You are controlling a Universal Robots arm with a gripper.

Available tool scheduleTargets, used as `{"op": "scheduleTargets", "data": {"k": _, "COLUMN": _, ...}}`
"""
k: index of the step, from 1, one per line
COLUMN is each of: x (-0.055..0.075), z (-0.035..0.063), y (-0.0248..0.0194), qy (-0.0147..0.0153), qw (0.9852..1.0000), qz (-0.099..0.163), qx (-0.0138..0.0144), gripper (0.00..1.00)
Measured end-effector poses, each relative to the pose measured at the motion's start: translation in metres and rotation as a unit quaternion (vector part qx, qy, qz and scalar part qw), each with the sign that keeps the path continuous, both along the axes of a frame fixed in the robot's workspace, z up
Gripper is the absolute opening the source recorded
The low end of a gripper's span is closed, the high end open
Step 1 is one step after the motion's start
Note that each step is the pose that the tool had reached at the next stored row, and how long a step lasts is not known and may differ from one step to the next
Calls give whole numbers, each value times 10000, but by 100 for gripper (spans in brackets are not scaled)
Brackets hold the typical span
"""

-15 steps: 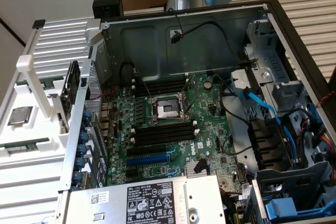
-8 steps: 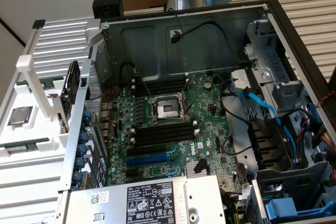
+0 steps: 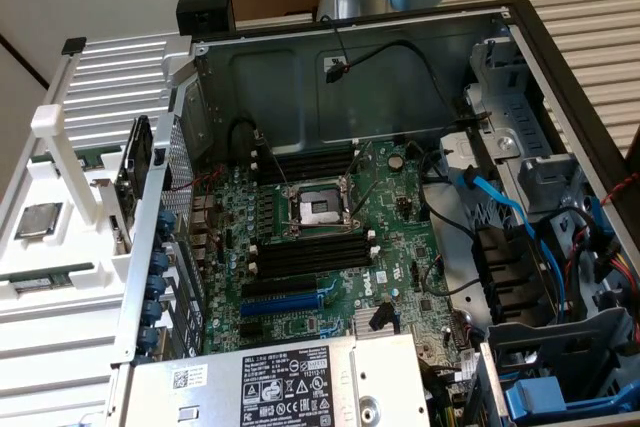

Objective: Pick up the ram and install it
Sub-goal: 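Pick up the ram and move it above insertion slot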

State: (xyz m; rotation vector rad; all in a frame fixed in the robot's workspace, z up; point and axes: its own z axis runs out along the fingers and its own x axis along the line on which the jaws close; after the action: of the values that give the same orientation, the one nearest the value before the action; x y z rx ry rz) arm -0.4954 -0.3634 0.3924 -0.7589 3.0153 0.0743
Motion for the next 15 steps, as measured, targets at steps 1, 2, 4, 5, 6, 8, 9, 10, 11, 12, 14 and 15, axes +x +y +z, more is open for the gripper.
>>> {"op": "scheduleTargets", "data": {"k": 1, "x": 0, "z": 0, "y": 0, "qy": 0, "qw": 10000, "qz": 88, "qx": 0, "gripper": 10}}
{"op": "scheduleTargets", "data": {"k": 2, "x": 0, "z": 0, "y": 0, "qy": 0, "qw": 9998, "qz": 177, "qx": 0, "gripper": 10}}
{"op": "scheduleTargets", "data": {"k": 4, "x": 0, "z": 0, "y": 0, "qy": 0, "qw": 9993, "qz": 366, "qx": 0, "gripper": 10}}
{"op": "scheduleTargets", "data": {"k": 5, "x": 0, "z": 0, "y": 0, "qy": 0, "qw": 9990, "qz": 458, "qx": 0, "gripper": 10}}
{"op": "scheduleTargets", "data": {"k": 6, "x": 0, "z": 0, "y": 0, "qy": 0, "qw": 9985, "qz": 548, "qx": 0, "gripper": 10}}
{"op": "scheduleTargets", "data": {"k": 8, "x": 0, "z": 0, "y": 0, "qy": 0, "qw": 9973, "qz": 730, "qx": 0, "gripper": 10}}
{"op": "scheduleTargets", "data": {"k": 9, "x": 0, "z": 0, "y": 0, "qy": 0, "qw": 9949, "qz": 1004, "qx": 0, "gripper": 10}}
{"op": "scheduleTargets", "data": {"k": 10, "x": 0, "z": 0, "y": 0, "qy": 0, "qw": 9940, "qz": 1093, "qx": 0, "gripper": 10}}
{"op": "scheduleTargets", "data": {"k": 11, "x": 0, "z": 0, "y": 0, "qy": 0, "qw": 9930, "qz": 1183, "qx": 0, "gripper": 10}}
{"op": "scheduleTargets", "data": {"k": 12, "x": 0, "z": 0, "y": 0, "qy": 0, "qw": 9918, "qz": 1275, "qx": 0, "gripper": 10}}
{"op": "scheduleTargets", "data": {"k": 14, "x": 0, "z": -1, "y": 0, "qy": 0, "qw": 9893, "qz": 1456, "qx": 0, "gripper": 10}}
{"op": "scheduleTargets", "data": {"k": 15, "x": 0, "z": -1, "y": 0, "qy": 0, "qw": 9865, "qz": 1639, "qx": 0, "gripper": 10}}
